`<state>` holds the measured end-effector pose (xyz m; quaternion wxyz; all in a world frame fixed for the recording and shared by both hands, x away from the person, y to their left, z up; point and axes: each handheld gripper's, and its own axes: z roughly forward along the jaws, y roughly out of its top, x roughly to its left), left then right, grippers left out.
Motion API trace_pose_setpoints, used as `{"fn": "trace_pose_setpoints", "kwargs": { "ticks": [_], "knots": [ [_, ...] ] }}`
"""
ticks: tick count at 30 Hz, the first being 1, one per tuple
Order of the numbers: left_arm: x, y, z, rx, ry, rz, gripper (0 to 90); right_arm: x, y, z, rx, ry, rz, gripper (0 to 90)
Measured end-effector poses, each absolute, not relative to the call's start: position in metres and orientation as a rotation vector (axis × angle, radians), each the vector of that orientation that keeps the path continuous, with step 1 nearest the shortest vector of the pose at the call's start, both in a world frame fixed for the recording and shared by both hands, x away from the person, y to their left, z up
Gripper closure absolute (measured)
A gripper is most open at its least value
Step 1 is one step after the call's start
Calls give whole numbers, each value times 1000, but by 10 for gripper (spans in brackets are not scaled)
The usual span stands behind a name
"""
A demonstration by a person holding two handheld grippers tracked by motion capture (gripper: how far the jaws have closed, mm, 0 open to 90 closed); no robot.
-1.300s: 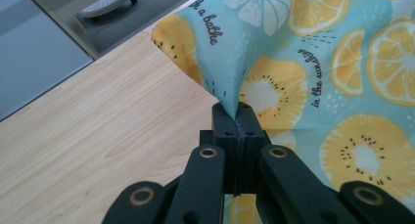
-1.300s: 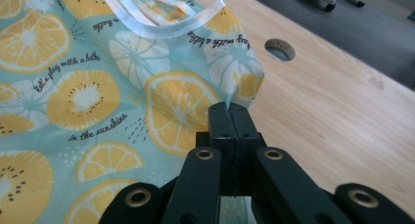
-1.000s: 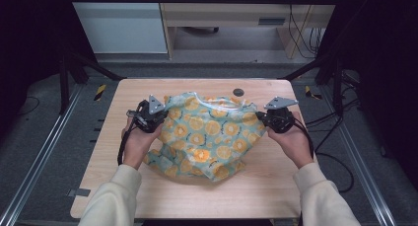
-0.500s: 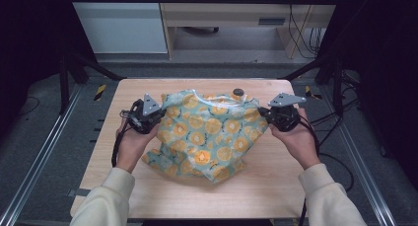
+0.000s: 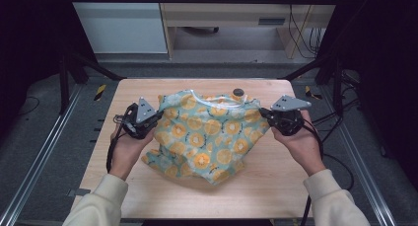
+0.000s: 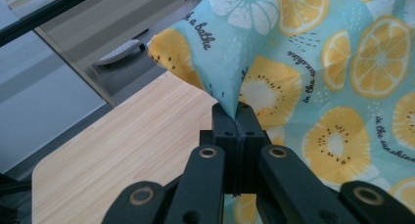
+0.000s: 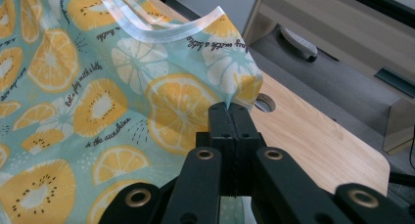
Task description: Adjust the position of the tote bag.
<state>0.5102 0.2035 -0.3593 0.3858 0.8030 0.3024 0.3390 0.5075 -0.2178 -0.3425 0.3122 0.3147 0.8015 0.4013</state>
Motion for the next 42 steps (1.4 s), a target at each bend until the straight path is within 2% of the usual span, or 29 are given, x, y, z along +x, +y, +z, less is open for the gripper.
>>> {"fn": "trace_pose_setpoints", "kwargs": {
  "ticks": [17, 29, 42],
  "knots": [
    [490, 212, -351, 1998, 736, 892, 900, 483, -215, -329, 758, 2077, 1094, 900],
    [476, 217, -355, 1963, 708, 944, 900, 468, -212, -329, 715, 2060, 1108, 900],
    [458, 223, -361, 1949, 705, 924, 900, 445, -212, -335, 687, 2053, 1141, 900]
  ]
}}
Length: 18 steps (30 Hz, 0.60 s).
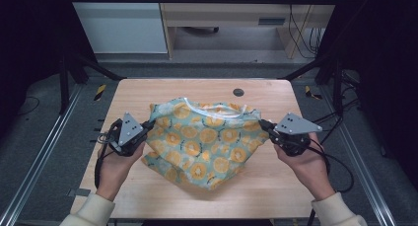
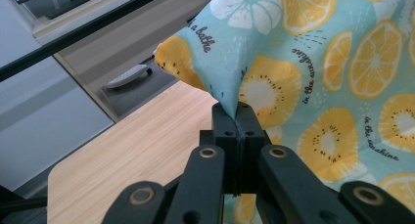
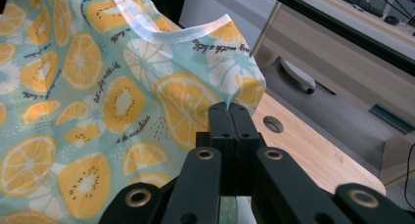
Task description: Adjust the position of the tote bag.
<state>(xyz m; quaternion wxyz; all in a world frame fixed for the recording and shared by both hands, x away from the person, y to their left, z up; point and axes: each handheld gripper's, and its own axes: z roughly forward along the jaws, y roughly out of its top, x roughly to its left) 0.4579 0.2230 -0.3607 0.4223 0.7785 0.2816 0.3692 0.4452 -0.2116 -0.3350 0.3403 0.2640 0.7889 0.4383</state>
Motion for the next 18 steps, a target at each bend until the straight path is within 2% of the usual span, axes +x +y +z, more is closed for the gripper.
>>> {"fn": "trace_pose_setpoints", "kwargs": {
  "ticks": [18],
  "knots": [
    [421, 234, -379, 1890, 710, 940, 900, 405, -207, -353, 661, 2060, 1186, 900]
  ]
}}
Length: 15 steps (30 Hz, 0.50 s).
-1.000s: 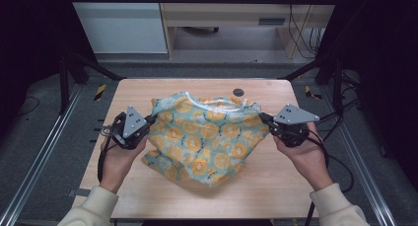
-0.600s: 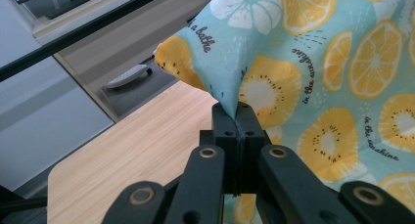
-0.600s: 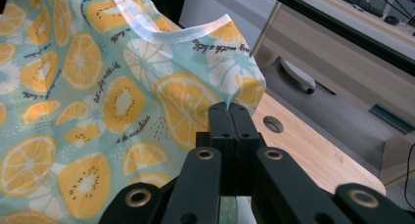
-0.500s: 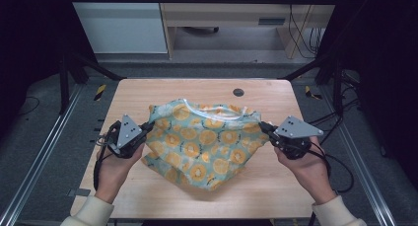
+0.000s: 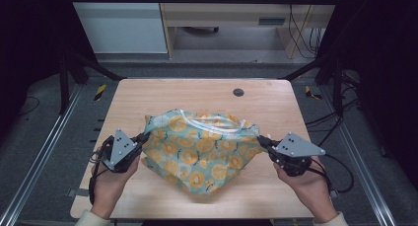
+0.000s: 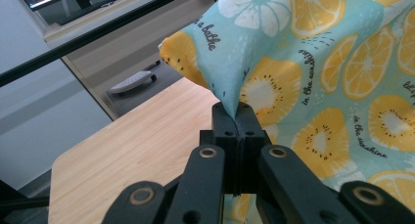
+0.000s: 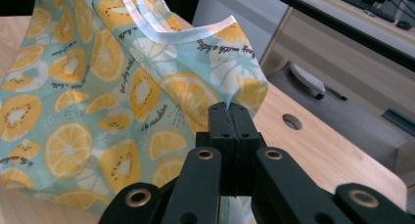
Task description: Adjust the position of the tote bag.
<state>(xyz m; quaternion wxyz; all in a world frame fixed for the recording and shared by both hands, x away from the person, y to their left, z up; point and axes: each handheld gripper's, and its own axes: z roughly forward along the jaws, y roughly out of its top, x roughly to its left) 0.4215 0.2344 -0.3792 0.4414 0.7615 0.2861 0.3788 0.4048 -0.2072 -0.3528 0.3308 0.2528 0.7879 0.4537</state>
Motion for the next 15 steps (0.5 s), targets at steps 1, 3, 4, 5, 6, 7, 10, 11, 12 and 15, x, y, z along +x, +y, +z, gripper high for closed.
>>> {"fn": "trace_pose_setpoints", "kwargs": {
  "ticks": [1, 3, 4, 5, 6, 7, 10, 11, 12, 15],
  "knots": [
    [420, 235, -381, 1889, 712, 936, 900, 403, -207, -355, 662, 2062, 1187, 900],
    [417, 237, -385, 1896, 713, 930, 900, 400, -206, -359, 659, 2070, 1193, 900],
    [416, 238, -387, 1898, 716, 927, 900, 398, -206, -362, 661, 2073, 1193, 900],
    [414, 239, -391, 1902, 719, 921, 900, 395, -205, -366, 663, 2078, 1197, 900],
    [414, 239, -391, 1902, 719, 921, 900, 395, -205, -366, 663, 2078, 1197, 900],
    [412, 239, -392, 1901, 720, 919, 900, 395, -205, -368, 664, 2080, 1197, 900],
    [409, 241, -398, 1906, 722, 907, 900, 391, -205, -372, 670, 2083, 1207, 900],
    [408, 241, -399, 1908, 724, 903, 900, 390, -205, -374, 667, 2084, 1210, 900],
    [407, 242, -400, 1911, 724, 902, 900, 389, -205, -375, 668, 2088, 1209, 900],
    [405, 243, -403, 1910, 727, 893, 900, 387, -205, -378, 665, 2095, 1209, 900]
  ]
}}
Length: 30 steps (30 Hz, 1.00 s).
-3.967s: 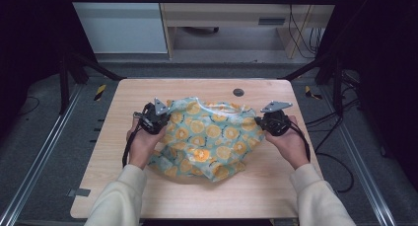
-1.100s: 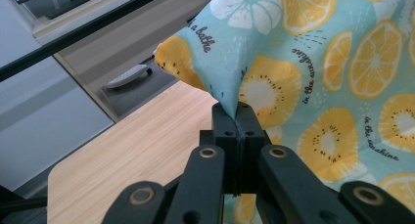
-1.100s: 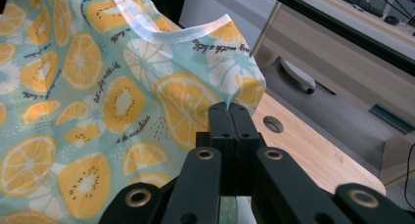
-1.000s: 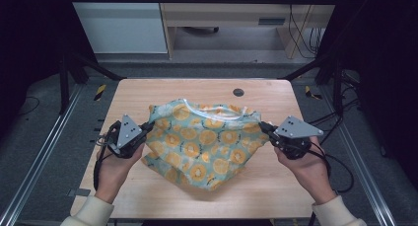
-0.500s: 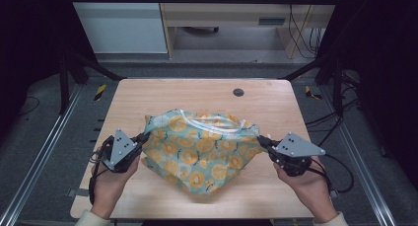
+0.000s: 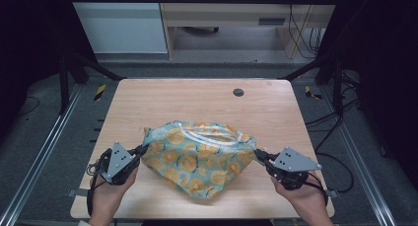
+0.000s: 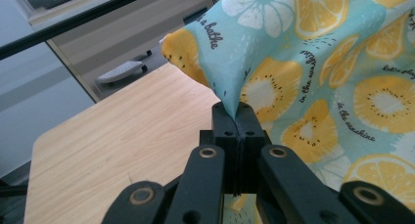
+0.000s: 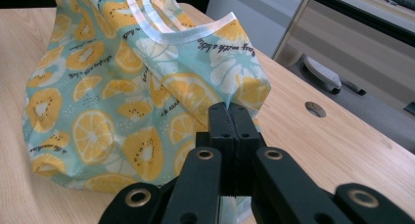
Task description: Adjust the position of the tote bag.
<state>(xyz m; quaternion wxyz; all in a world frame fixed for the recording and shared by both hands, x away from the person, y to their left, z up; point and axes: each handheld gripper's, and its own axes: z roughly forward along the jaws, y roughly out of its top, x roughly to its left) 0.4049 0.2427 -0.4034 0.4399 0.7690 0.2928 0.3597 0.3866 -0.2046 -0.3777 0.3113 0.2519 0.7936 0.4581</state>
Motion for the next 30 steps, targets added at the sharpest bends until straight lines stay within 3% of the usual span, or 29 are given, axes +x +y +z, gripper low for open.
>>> {"fn": "trace_pose_setpoints", "kwargs": {
  "ticks": [30],
  "knots": [
    [378, 248, -424, 1928, 714, 848, 900, 369, -207, -398, 650, 2129, 1232, 900]
  ]
}}
